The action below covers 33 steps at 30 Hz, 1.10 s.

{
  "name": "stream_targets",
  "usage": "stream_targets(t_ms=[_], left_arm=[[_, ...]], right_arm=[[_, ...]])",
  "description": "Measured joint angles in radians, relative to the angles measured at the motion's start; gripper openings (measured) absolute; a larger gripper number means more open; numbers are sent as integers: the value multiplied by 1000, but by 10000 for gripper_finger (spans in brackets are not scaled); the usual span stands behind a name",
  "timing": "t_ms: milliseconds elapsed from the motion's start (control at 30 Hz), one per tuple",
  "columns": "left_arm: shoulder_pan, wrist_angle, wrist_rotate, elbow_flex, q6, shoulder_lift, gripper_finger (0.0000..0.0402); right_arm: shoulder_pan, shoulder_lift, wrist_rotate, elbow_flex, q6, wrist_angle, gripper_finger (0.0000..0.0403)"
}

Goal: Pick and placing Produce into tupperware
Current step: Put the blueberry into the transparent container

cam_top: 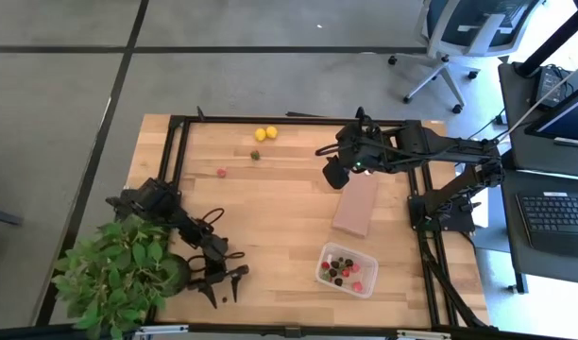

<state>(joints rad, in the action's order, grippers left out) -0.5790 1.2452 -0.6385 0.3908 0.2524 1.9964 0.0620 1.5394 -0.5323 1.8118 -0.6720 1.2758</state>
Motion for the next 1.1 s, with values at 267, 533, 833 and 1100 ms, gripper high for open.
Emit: stream_targets(t_ms=[267,533,833,1100], left_arm=[[-3,37,-32,-3,50,75,282],[22,27,-37,-3,63,98,282],[29,30,9,-2,-14,97,282],[13,25,6,-2,-39,97,282]], right_arm=[[0,0,0,0,0,0,301],[0,0,0,0,-1,0,301],[0,0,0,0,1,0,301],[0,0,0,0,50,0,301]])
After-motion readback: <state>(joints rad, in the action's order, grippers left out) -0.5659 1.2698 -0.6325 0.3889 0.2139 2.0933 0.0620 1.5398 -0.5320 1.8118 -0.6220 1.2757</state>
